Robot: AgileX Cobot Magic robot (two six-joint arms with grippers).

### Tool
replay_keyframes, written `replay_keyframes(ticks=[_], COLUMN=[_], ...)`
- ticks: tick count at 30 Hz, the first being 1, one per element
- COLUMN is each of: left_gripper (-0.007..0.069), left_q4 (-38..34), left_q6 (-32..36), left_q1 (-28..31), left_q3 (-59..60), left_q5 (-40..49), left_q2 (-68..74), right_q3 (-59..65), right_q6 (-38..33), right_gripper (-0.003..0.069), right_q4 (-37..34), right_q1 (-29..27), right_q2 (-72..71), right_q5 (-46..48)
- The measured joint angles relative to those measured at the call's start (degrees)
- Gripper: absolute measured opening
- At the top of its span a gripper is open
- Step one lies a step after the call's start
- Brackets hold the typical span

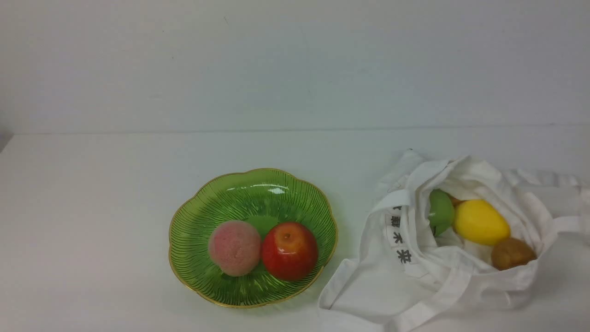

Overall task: Take the fruit out of the cloth bag on the white table and place them on a plate.
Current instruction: 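Reach for the kiwi in the white bag with the right gripper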

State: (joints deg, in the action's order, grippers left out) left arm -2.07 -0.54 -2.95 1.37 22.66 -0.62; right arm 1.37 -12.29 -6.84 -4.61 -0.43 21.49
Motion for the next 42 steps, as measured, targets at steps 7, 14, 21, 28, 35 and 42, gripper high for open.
replay_keyframes(ticks=[7, 14, 21, 28, 35, 42], left_gripper=[-0.0008, -0.0008, -0.0008, -0.0008, -0.0008, -0.0008], left_q4=[0.00, 0.00, 0.00, 0.00, 0.00, 0.00], left_q6=[0.00, -0.05, -0.05, -0.05, -0.05, -0.05], left_q1=[0.00, 0.00, 0.00, 0.00, 0.00, 0.00], left_q3=[0.00, 0.00, 0.00, 0.00, 0.00, 0.00], left_q5=[0.00, 0.00, 0.00, 0.00, 0.00, 0.00], left_q2=[0.00, 0.00, 0.00, 0.00, 0.00, 0.00], right_q3=[0.00, 0.00, 0.08, 0.36, 0.36, -1.71], right_q6=[0.00, 0.00, 0.49, 5.95, 7.39, 6.84], right_gripper=[-0.0014, -0.0014, -0.0015, -0.0015, -0.0015, -0.0015], right_q4=[0.00, 0.00, -1.39, -23.37, -46.08, -52.67], right_q1=[0.00, 0.00, 0.00, 0.00, 0.00, 0.10], right_q2=[0.00, 0.00, 0.00, 0.00, 0.00, 0.00], right_q5=[0.00, 0.00, -0.79, -16.41, -25.15, -26.75])
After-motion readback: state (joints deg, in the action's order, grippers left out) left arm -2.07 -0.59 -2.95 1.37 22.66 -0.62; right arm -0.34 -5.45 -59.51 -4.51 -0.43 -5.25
